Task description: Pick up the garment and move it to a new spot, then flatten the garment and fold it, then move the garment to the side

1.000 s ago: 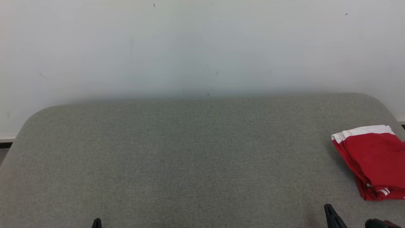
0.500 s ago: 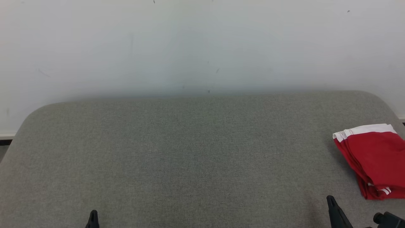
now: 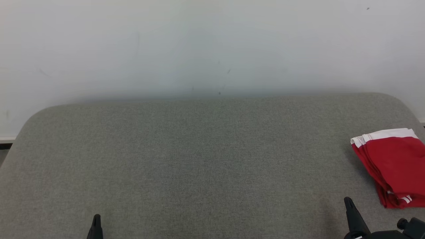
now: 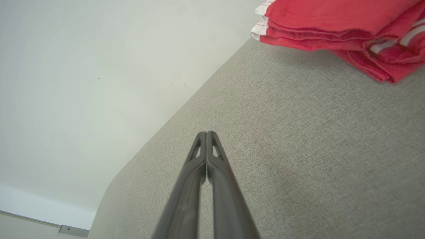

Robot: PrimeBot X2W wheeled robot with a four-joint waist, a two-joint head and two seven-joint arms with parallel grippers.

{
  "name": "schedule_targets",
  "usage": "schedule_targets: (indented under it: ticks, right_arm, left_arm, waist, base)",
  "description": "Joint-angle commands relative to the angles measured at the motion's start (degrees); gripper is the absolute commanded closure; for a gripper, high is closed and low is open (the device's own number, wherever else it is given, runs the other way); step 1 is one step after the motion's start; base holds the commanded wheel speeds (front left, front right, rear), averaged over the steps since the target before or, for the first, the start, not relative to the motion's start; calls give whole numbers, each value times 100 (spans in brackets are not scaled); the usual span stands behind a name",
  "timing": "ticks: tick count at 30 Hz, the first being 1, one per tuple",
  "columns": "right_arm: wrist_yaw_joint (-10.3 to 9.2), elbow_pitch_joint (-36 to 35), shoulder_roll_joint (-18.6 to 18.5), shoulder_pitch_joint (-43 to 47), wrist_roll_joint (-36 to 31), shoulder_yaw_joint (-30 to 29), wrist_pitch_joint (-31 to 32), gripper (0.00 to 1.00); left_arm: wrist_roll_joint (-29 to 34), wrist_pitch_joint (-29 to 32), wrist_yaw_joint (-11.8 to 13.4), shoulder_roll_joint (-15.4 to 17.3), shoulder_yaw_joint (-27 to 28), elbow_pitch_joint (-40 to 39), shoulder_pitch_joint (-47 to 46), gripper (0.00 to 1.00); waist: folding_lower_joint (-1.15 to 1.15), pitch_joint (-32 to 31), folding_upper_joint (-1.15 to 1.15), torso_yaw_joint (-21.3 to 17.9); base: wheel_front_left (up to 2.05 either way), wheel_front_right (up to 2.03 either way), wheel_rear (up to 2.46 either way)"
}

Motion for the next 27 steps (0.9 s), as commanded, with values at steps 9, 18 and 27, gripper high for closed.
schedule_targets:
  ticks: [9,18,27]
  right_arm:
    - [-6,-51,63,-248,743,-125,138,100]
    - [-7,-43,123,-349,1284,-198,240,100]
    - [-8,-37,170,-427,1721,-259,320,100]
  left_arm:
    - [-764,199,4,2,59,-129,-255,100]
    - [-1336,350,5,-4,87,-161,-331,100]
    - [-1782,481,6,-8,110,-194,-401,100]
  waist:
    - [0,47,0,8]
    - [0,89,0,14]
    - [0,127,0,21]
  base:
    - [0,0,0]
    - [0,0,0]
    - [0,0,0]
